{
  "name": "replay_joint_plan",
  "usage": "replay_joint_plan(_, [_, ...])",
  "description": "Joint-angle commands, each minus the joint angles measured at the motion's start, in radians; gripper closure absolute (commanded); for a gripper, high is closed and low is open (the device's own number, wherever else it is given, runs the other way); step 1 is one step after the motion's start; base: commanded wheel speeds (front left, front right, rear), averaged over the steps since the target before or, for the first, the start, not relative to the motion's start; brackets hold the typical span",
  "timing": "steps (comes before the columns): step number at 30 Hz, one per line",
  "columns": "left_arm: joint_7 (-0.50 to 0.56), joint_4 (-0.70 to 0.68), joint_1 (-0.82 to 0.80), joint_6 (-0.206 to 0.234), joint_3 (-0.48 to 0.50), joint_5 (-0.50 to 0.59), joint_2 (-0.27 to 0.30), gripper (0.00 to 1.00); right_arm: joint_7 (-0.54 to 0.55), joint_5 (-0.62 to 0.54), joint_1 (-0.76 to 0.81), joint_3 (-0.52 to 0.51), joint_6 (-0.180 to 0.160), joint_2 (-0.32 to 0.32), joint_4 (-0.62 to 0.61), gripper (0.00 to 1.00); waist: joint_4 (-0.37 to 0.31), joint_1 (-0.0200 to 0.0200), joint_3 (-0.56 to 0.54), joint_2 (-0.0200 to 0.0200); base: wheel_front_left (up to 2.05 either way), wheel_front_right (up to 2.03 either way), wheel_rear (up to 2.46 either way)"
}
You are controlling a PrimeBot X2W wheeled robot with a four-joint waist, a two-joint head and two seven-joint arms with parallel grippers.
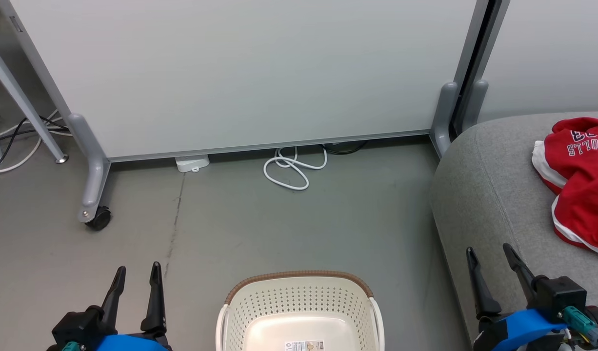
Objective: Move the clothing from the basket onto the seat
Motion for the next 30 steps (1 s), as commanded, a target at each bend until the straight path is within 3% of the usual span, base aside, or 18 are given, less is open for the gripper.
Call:
replay_joint_plan(1, [-0.005, 0.002, 0.009, -0.009, 0.007, 0.000, 0.003, 0.00, -0.006, 0.005, 0.017, 0.002, 0.000, -0.001, 0.005, 0.00, 0.004, 0.0000, -0.003, -0.0001, 0.00, 0.00, 0.00])
replay_joint_plan(26, [-0.005, 0.009, 0.003, -0.009, -0.009, -0.021, 0.011, 0.00, -0.005, 0.033, 0.016, 0.030, 0.000, -0.001, 0.025, 0.00, -0.008, 0.0000, -0.006, -0.0001, 0.00, 0.00, 0.00])
replay_joint_plan(27, [0.000, 0.010, 0.011, -0.001, -0.008, -0.019, 0.004, 1.00, -0.002, 0.030, 0.012, 0.030, 0.000, 0.000, 0.026, 1.00, -0.008, 0.0000, -0.006, -0.0001, 0.00, 0.00, 0.00])
replay_joint_plan(30, [0.005, 0.035, 0.024, -0.001, -0.010, -0.021, -0.008, 1.00, -0.001, 0.032, 0.015, 0.030, 0.000, 0.002, 0.054, 1.00, -0.008, 0.0001, -0.006, -0.0001, 0.00, 0.00, 0.00])
